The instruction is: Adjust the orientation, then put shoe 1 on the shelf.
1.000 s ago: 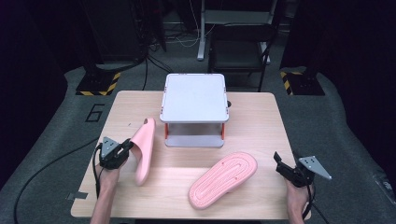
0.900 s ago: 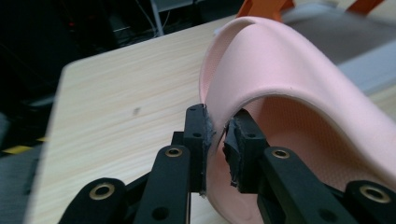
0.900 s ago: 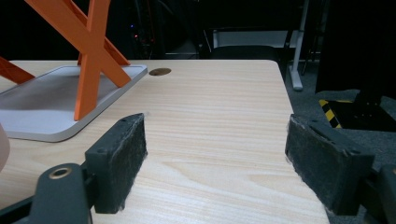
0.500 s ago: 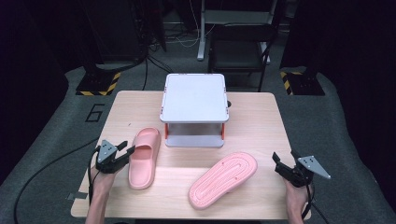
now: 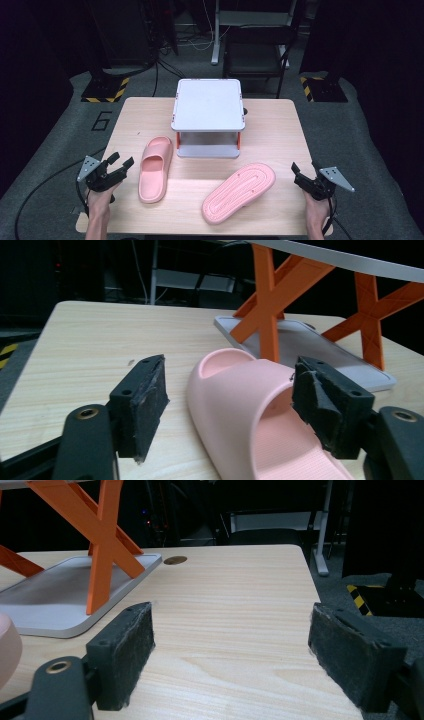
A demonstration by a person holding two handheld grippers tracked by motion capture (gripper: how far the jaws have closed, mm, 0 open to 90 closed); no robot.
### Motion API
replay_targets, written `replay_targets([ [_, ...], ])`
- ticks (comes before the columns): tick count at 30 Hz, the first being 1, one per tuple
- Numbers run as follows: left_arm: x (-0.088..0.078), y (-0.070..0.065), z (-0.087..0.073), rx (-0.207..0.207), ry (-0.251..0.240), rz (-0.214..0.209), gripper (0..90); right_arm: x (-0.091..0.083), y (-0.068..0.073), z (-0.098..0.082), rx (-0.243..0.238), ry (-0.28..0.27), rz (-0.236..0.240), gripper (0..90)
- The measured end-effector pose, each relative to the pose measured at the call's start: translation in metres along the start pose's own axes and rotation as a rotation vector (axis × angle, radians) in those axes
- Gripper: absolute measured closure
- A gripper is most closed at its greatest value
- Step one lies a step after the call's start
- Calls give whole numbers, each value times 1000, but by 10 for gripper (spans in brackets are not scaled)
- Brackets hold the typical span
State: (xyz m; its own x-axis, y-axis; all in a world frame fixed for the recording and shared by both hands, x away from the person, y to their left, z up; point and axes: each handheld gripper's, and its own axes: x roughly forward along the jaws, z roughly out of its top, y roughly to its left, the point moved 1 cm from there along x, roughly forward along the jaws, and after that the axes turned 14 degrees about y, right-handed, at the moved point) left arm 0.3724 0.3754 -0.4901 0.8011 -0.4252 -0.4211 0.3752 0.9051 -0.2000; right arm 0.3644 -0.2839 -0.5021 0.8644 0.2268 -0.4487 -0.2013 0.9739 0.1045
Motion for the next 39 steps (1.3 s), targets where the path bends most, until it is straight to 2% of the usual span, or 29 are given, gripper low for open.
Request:
replay_targets([
  [4,1,-1,-2,-1,23,5,245,0,0,0,-2,-1,-1,160],
  [9,8,-8,-6,26,48,1,235,0,-1,0,8,-3,1,152],
  [12,14,-14,-7,51,74,-15,235,1,0,0,-1,-3,6,154],
  [15,20,-18,-9,67,99,-25,197,1,1,0,-1,-6,14,157],
  [16,24,-19,-12,72,119,-36,191,1,1,0,3,1,22,157],
  [21,30,-20,-14,80,151,-37,190,2,3,1,8,-1,27,157],
  [26,38,-18,-16,86,214,-18,225,2,5,3,-7,-6,35,151],
  [27,40,-17,-16,80,224,-19,240,2,6,4,-12,-3,36,151],
  [28,41,-17,-17,81,239,-31,303,1,9,5,-44,2,33,151],
  [29,41,-17,-17,81,239,-31,343,1,9,5,-44,2,33,151],
  [30,42,-17,-18,82,245,-35,410,1,14,7,-68,8,32,151],
  [31,42,-18,-18,90,247,-31,410,1,14,7,-68,8,32,151],
  [35,42,-17,-19,93,275,-23,583,1,22,12,-107,14,44,153],
  [36,44,-18,-20,87,260,-16,636,0,28,19,-120,13,59,155],
  [38,45,-17,-19,93,270,-13,691,-1,34,27,-143,2,81,160],
  [39,47,-17,-19,84,265,-4,691,-1,34,27,-143,2,81,160],
])
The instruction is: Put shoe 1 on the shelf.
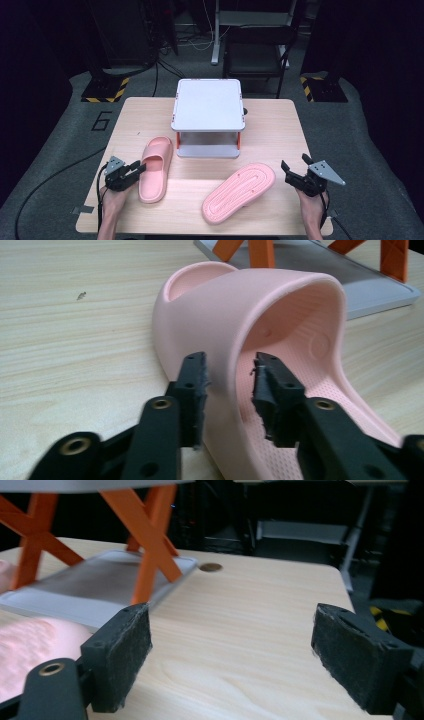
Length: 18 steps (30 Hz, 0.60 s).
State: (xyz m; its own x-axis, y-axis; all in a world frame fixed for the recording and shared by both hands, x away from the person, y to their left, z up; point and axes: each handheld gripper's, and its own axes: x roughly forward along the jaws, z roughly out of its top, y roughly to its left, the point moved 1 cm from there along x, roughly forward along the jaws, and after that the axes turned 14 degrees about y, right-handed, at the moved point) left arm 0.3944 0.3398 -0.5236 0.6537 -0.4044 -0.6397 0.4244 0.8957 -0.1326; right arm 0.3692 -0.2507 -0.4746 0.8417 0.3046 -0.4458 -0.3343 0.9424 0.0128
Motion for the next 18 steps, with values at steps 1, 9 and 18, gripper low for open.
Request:
replay_targets([
  [1,1,0,0,0,-3,19,711,0,4,7,-12,8,19,161],
  [9,4,-4,2,-1,-17,124,810,10,20,70,-60,5,154,188],
  [18,-2,-9,3,20,-16,159,841,44,45,137,-147,25,282,206],
])
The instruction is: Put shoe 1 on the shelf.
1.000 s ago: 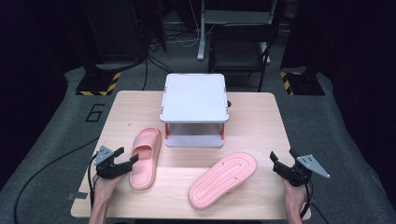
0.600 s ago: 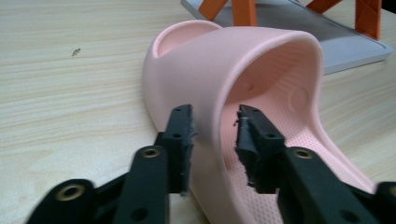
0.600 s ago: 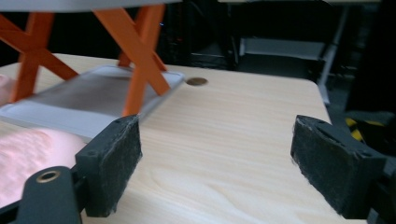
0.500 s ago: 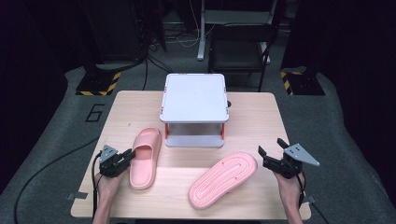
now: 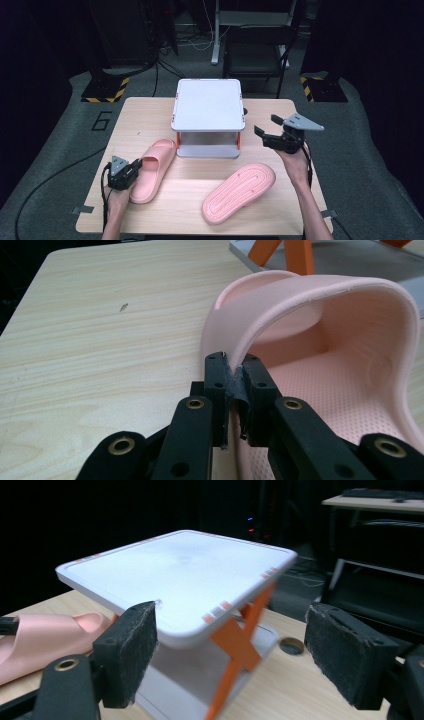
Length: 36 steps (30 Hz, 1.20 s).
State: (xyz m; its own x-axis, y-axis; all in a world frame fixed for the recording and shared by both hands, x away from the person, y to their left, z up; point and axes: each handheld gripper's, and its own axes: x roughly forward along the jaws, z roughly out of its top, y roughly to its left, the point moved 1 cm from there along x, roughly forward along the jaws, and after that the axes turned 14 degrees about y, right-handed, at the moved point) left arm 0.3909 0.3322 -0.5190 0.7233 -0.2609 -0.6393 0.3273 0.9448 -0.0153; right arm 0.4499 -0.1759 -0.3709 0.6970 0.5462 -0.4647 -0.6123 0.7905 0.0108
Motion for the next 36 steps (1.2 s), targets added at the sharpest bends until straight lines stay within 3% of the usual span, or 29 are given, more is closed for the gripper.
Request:
replay_targets([
  [1,-2,0,0,-1,-8,-4,842,18,3,13,-23,25,30,209],
  [3,-7,-1,1,-2,-25,-8,842,24,4,16,-37,36,37,208],
  [4,-10,-3,2,2,-33,-10,842,44,9,25,-68,68,65,209],
  [6,-13,-6,5,14,-47,-18,841,53,11,27,-87,85,84,209],
  [7,-15,-9,7,24,-50,-31,842,70,16,31,-96,115,98,209],
  [8,-16,-12,9,33,-55,-42,842,70,16,31,-96,115,98,209],
  [10,-16,-24,15,55,-65,-62,841,89,20,33,-110,160,110,210],
  [11,-16,-24,15,55,-65,-62,842,89,20,33,-110,160,110,210],
  [13,-11,-37,21,83,-58,-74,842,101,20,32,-101,187,120,210],
  [15,-4,-48,27,102,-55,-78,841,103,20,32,-82,175,137,207],
  [18,10,-64,40,129,-31,-51,841,104,19,31,-79,176,128,203],
  [23,33,-87,64,93,-25,-3,840,101,17,30,-72,192,125,192],
  [26,43,-95,70,90,-11,18,840,101,17,30,-72,189,122,193],
  [28,55,-104,75,26,-19,30,839,101,18,30,-75,189,119,193],
  [31,72,-114,80,-19,2,68,828,102,19,30,-75,184,116,191],
  [33,75,-115,81,-22,11,76,823,102,19,30,-75,185,115,192],
  [34,78,-117,82,-36,-3,101,826,102,19,30,-74,185,114,192],
  [36,80,-116,84,-98,-5,98,827,102,19,31,-78,186,112,192],
])
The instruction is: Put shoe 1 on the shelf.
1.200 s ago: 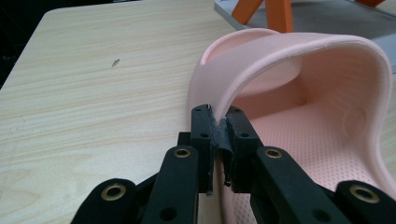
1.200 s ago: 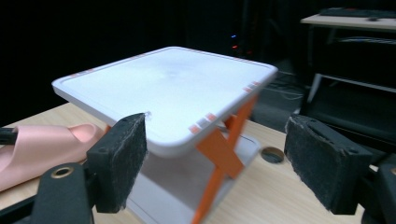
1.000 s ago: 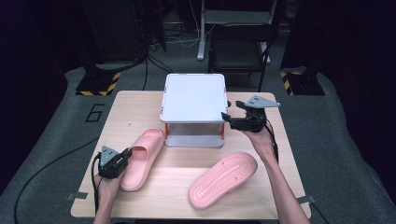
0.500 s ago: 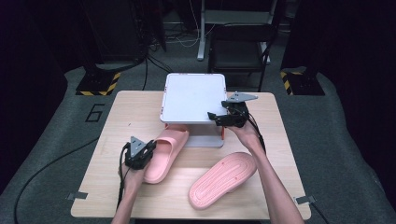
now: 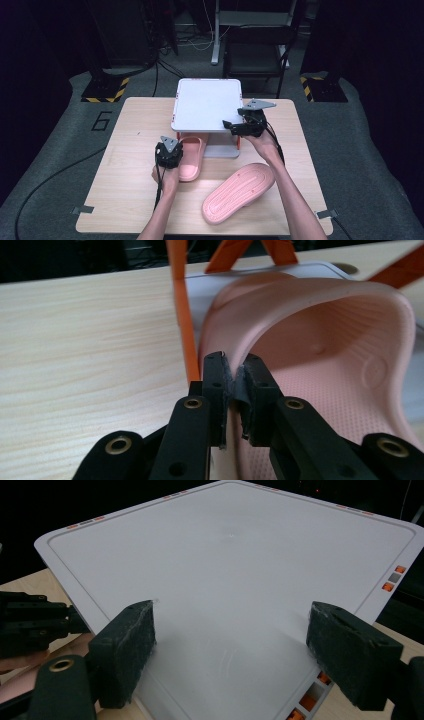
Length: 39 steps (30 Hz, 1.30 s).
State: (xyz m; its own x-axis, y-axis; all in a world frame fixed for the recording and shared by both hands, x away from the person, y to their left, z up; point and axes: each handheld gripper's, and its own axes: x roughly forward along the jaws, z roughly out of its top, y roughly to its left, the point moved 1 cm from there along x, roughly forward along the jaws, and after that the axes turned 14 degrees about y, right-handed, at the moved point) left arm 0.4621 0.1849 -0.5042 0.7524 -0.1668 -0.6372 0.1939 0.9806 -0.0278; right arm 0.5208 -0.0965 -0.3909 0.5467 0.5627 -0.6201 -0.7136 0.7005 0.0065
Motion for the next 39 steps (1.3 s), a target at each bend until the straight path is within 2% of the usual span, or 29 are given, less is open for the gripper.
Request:
replay_targets([
  [3,6,-2,2,-68,-7,8,826,0,0,0,9,-1,-2,190],
  [6,10,-4,2,-76,-10,24,817,0,1,0,8,-1,-3,190],
  [7,13,-5,3,-78,-1,5,801,0,1,0,10,-1,-3,189],
  [9,13,-5,2,-71,-3,1,790,0,1,0,11,-1,-4,189],
  [11,11,-1,1,-57,-22,-46,756,0,0,0,6,1,-6,189],
  [12,8,2,1,-54,-33,-60,702,0,0,0,5,2,-5,189],
  [13,6,5,1,-53,-45,-85,702,0,0,0,5,2,-5,189],
  [14,2,10,0,-45,-69,-142,656,0,0,0,4,2,-5,189],
  [15,-2,15,-1,-31,-73,-193,579,0,0,0,4,2,-6,188],
  [16,-7,20,-2,-2,-71,-216,495,0,0,0,6,0,-5,189],
  [17,-10,23,-4,20,-82,-229,495,0,0,0,6,0,-5,189],
  [18,-18,29,-7,27,-77,-332,461,0,0,0,5,1,-4,188],
  [20,-28,34,-12,70,-65,-410,365,0,0,0,2,3,-5,188],
  [21,-33,36,-15,115,-65,-431,325,0,1,0,13,5,-5,188],
  [22,-37,36,-19,165,-60,-442,273,0,1,0,12,5,-5,188],
  [23,-42,38,-23,231,-36,-447,223,0,1,1,13,8,-5,188],
  [25,-49,38,-34,300,-26,-451,169,-1,1,1,16,14,-5,189],
  [27,-52,41,-43,326,-6,-451,145,0,1,1,16,10,-3,189],
  [28,-53,41,-45,314,-8,-460,131,0,1,1,14,14,-3,189],
  [30,-53,39,-50,319,11,-489,94,0,1,2,5,15,-5,188],
  [31,-53,39,-50,319,11,-489,87,0,1,2,5,15,-5,188],
  [33,-50,29,-54,394,58,-469,82,0,1,2,7,17,-7,188],
  [35,-48,26,-55,397,64,-463,75,-1,1,2,8,18,-7,189],
  [36,-46,21,-56,407,74,-452,75,-1,0,1,8,18,-6,189],
  [37,-44,17,-56,446,91,-436,72,-1,1,1,10,19,-6,189],
  [39,-43,14,-55,450,91,-424,71,-1,1,1,13,19,-6,189],
])
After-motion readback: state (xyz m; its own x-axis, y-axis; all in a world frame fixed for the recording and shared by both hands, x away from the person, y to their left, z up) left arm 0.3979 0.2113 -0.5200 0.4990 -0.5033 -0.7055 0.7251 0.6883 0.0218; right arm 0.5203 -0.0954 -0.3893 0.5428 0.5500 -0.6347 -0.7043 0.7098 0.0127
